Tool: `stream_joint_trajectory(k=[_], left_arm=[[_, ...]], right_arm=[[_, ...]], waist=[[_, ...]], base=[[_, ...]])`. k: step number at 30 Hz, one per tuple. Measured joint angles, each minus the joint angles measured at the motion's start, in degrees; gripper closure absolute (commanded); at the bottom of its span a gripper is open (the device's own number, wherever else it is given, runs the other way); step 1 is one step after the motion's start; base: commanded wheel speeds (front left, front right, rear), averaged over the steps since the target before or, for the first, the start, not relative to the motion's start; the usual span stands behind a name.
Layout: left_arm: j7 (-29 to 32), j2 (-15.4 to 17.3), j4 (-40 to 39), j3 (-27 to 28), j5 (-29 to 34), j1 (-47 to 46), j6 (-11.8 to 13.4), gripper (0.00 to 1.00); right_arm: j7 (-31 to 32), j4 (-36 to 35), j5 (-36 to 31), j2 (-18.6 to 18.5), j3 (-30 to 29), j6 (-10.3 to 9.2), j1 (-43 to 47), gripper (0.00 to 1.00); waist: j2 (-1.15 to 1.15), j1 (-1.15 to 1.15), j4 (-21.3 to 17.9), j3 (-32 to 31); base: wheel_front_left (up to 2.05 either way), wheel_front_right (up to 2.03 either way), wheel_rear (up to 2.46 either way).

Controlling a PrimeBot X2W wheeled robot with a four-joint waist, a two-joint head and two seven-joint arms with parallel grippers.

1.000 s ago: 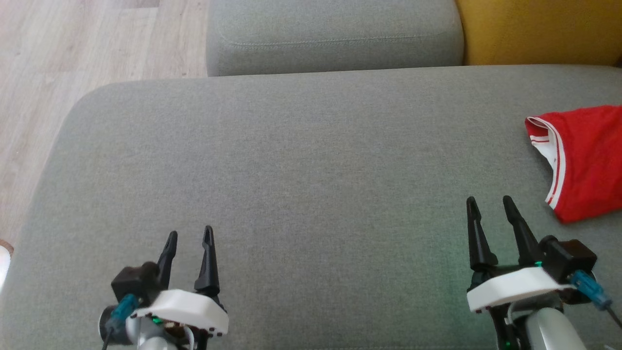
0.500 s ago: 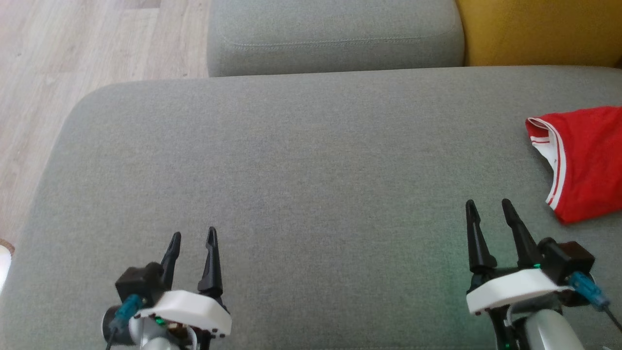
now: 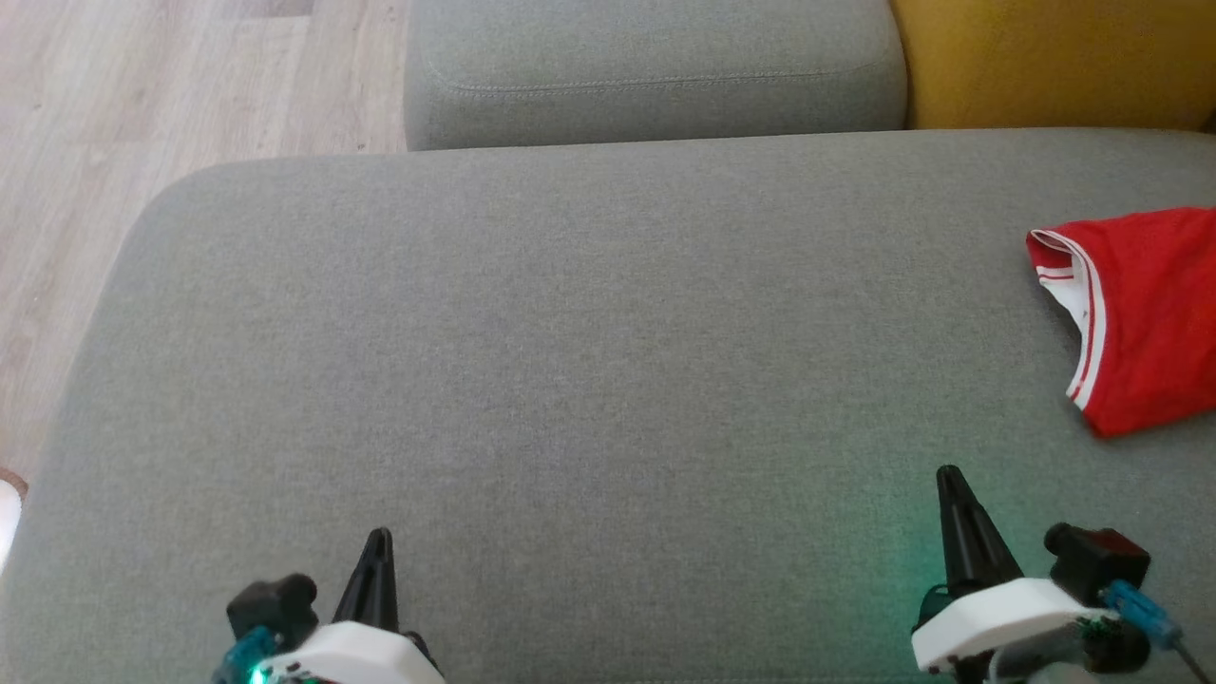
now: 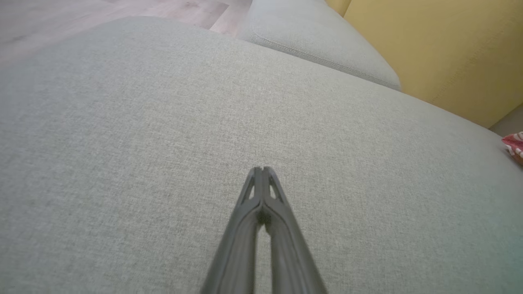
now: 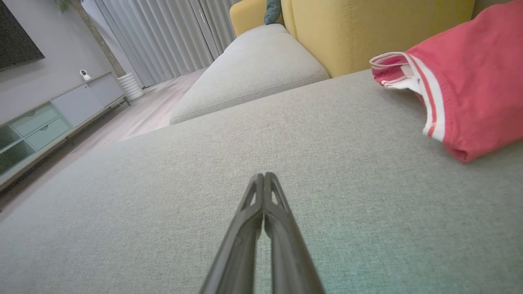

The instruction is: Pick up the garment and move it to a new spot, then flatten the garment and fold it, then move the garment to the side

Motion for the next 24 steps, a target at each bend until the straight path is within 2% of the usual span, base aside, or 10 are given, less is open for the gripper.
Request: stream_joint_trajectory(k=[24], left_arm=[[4.04,0.01,-0.77,3.58,-14.61,-1.19,-2.49,1.0]], right_arm=[[3.43,-0.77,15.94,0.0,-1.9,0.0,-0.19,1.0]], waist=[[0.0,0.0,-0.09,0.18]], base=[[0.0,0.0,0.0]])
